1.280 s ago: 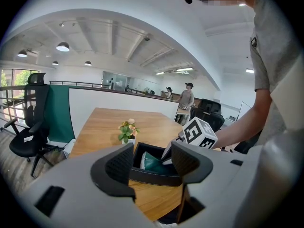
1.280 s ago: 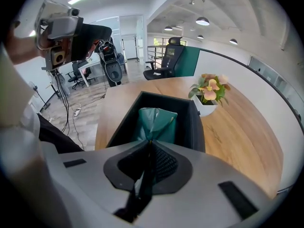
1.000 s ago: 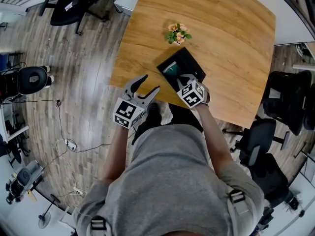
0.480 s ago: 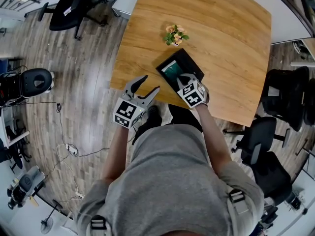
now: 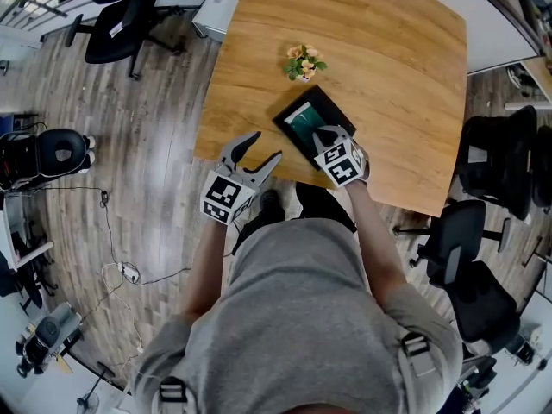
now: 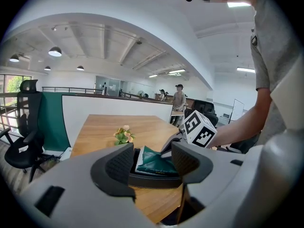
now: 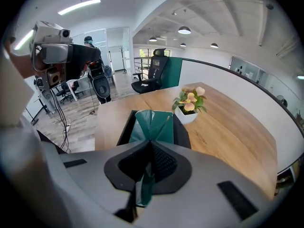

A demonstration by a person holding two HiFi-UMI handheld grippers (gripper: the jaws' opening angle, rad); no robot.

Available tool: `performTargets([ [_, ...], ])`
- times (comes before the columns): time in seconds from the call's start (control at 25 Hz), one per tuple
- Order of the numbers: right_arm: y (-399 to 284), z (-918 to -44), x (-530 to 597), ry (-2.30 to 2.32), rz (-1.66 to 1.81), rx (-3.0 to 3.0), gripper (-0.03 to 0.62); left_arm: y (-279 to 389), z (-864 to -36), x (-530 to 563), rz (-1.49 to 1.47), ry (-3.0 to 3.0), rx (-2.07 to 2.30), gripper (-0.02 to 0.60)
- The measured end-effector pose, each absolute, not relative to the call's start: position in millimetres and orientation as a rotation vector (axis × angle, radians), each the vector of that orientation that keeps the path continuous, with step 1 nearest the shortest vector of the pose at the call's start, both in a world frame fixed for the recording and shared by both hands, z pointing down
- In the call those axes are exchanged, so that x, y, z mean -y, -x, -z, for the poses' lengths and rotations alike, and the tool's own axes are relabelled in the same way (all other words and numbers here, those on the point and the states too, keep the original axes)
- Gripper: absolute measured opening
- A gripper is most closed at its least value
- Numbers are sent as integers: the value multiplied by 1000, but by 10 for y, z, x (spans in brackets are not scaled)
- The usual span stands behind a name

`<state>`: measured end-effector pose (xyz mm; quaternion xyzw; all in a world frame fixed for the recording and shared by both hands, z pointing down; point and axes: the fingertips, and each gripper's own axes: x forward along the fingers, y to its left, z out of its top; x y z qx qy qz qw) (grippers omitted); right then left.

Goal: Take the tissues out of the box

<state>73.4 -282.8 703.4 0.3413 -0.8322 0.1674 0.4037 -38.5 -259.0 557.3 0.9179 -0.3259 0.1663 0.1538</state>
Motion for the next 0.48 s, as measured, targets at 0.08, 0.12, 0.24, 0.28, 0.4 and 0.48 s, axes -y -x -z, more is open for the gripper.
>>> performTargets([
  [0.08, -732, -6980, 2830, -877, -409, 2109, 14, 386, -5554, 2566, -475, -2641, 930, 264],
  [0.12, -727, -6953, 2831, -884, -404, 2116, 14, 385, -5547, 2553, -478, -2644, 926, 264],
  [0.24, -719, -6857, 2820, -902, -393, 2122, 14, 388, -5533, 2502, -484, -2651, 909, 264],
  [0.28, -715, -6820, 2816, -909, -387, 2122, 14, 392, -5527, 2488, -479, -2655, 905, 264],
  [0.4, -710, -6731, 2814, -939, -368, 2129, 14, 400, -5508, 2455, -474, -2670, 894, 264],
  [0.48, -730, -6687, 2806, -960, -352, 2126, 14, 399, -5486, 2432, -470, -2682, 886, 264],
])
